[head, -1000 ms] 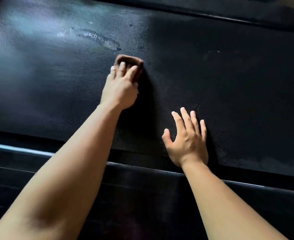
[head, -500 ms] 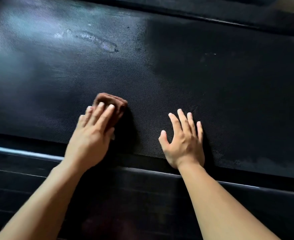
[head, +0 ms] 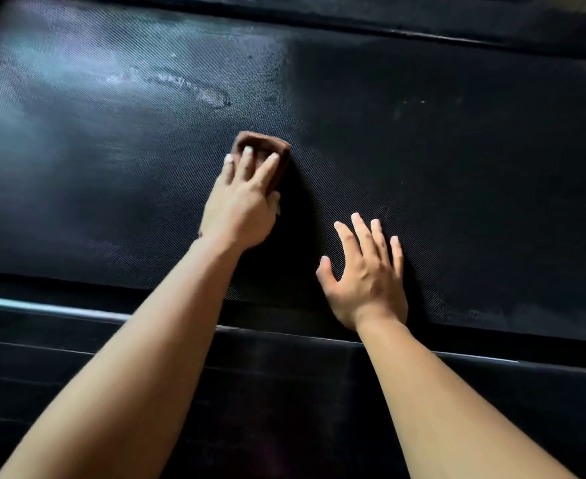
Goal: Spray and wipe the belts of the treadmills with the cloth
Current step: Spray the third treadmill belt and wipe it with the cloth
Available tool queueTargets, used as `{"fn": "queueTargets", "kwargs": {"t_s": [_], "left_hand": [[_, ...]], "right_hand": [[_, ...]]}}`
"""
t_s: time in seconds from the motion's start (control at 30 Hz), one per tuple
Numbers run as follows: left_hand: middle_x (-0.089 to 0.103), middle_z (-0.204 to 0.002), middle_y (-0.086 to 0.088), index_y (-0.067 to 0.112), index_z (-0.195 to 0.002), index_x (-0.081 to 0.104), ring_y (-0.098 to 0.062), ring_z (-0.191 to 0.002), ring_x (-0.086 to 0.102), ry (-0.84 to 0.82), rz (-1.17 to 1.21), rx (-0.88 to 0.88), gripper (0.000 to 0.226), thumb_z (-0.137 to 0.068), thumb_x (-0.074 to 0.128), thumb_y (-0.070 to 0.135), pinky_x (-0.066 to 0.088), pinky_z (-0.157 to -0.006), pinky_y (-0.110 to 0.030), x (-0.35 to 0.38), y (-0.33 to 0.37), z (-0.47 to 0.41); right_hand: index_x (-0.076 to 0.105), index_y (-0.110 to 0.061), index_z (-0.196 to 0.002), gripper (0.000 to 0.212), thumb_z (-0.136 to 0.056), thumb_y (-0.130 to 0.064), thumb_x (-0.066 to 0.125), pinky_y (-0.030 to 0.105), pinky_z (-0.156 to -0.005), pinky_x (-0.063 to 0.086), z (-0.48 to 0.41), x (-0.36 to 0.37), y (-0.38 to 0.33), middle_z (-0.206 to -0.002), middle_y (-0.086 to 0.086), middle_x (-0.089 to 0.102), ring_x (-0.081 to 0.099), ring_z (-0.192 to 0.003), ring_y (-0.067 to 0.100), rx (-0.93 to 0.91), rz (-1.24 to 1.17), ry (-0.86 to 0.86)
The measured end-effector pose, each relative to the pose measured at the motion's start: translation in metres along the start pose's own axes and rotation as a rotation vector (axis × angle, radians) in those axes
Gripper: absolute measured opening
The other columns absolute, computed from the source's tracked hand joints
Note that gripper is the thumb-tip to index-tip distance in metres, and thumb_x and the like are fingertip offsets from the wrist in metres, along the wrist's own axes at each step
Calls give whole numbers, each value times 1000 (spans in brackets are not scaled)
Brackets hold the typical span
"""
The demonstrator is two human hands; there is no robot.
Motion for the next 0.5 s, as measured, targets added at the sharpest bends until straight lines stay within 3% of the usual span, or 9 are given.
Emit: {"fn": "queueTargets", "kwargs": {"t_s": [0.1, 0.17, 0.23, 0.33, 0.5], "left_hand": [[22, -164, -17, 29, -158, 27, -27, -155, 10, -55, 9, 176, 65, -95, 40, 41, 3, -127, -38, 11, 25, 34], [25, -164, -13, 33, -156, 30, -29, -154, 15, -112, 16, 201, 67, -91, 32, 47, 14, -126, -42, 16, 25, 63], [25, -164, -9, 36, -154, 34, -33, -152, 20, -134, 37, 152, 62, -93, 39, 46, 21, -124, -46, 14, 14, 90], [22, -166, -4, 37, -154, 35, -34, -152, 19, -97, 50, 20, 62, -97, 59, 34, 20, -121, -50, 3, -18, 111], [18, -167, -7, 33, -155, 33, -38, -153, 14, -35, 53, -158, 63, -98, 58, 28, 15, -124, -48, -9, -58, 90]], "right_hand": [[41, -26, -148, 68, -87, -54, 33, 51, -122, 7, -1, 0, 0, -162, 0, 26, 15, -151, 25, -2, -2, -8], [41, -26, -148, 68, -87, -54, 33, 51, -122, 7, -1, -1, 0, -162, 0, 26, 15, -151, 25, -3, -6, -13], [41, -26, -148, 68, -87, -54, 34, 50, -122, 6, 0, -2, -1, -162, 0, 26, 15, -151, 25, -7, -23, -8], [44, -25, -146, 65, -88, -53, 36, 50, -122, 8, 0, -3, 1, -161, 2, 30, 19, -150, 27, -15, -46, 17], [53, -18, -140, 68, -85, -52, 34, 45, -122, 6, 2, -6, 9, -157, 8, 36, 26, -148, 31, -53, -175, -24]]}}
Point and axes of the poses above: each hand's wrist, its own z-axis away from the middle knuckle, its own x-axis out of the palm, y = z × x, the point moved 6 cm from there along -z, towards the middle knuckle
